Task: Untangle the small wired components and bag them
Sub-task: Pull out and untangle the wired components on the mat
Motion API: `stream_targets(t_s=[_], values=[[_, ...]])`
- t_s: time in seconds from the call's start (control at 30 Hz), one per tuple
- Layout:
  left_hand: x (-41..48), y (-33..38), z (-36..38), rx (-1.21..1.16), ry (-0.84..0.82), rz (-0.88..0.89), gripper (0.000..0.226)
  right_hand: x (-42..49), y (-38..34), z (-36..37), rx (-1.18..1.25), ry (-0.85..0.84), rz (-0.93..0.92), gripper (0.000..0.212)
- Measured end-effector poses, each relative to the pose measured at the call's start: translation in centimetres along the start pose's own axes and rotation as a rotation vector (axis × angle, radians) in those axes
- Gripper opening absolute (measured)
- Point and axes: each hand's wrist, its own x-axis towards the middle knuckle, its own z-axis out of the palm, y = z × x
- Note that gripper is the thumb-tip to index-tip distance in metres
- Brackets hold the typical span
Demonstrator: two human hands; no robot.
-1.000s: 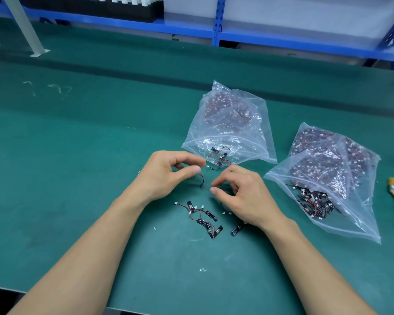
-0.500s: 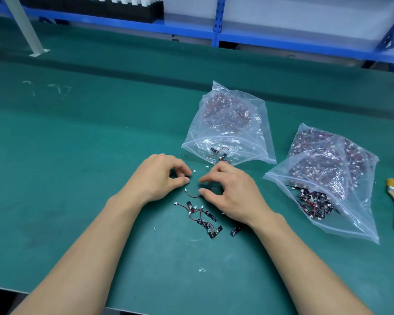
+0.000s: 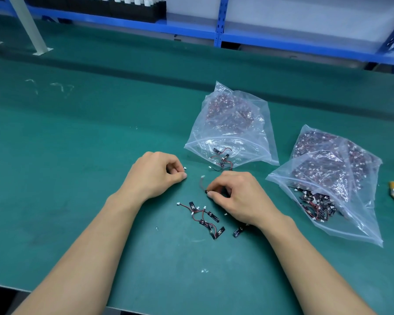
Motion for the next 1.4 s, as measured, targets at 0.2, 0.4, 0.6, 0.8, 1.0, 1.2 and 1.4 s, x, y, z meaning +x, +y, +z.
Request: stream_targets(t_s=[0.2,0.4,0.6,0.8,1.0,1.2,1.4], values=[[0.0,0.1,0.2,-0.010,-0.006,0.027,0.013,0.7,-1.2,1.2,0.022,0.059,0.068,0.014],[-0.1,0.2,0.2,-0.023,0.001,0.036,0.014,0.5,-1.4,1.0,0.128,0.134,0.087,0.014],[-0.4,1.0,0.3,-0.093,0.012,0.181,0.012,0.6,1.2,-1.4,0.024,0.343,0.237,0.004],[-0.8,2.2,1.0,-0.053,-0.102,0.266,0.023,1.8,1.8,-1.5,-0.212,0.274,0.450,0.024],[-0.7,2.0,0.7,-0.066,-0.134,0.289,0.015,2.2,1.9,-1.4,-0.198,0.226,0.568,0.025],[-0.6,1.8,0.7,-0.058,-0.161,0.290,0.009,1.4,2.1,-1.7,0.075,0.281,0.530,0.023],[-0.7,1.8,0.7,-0.068,-0.167,0.314,0.011,0.3,1.3,-1.6,0.204,0.240,0.366,0.022]])
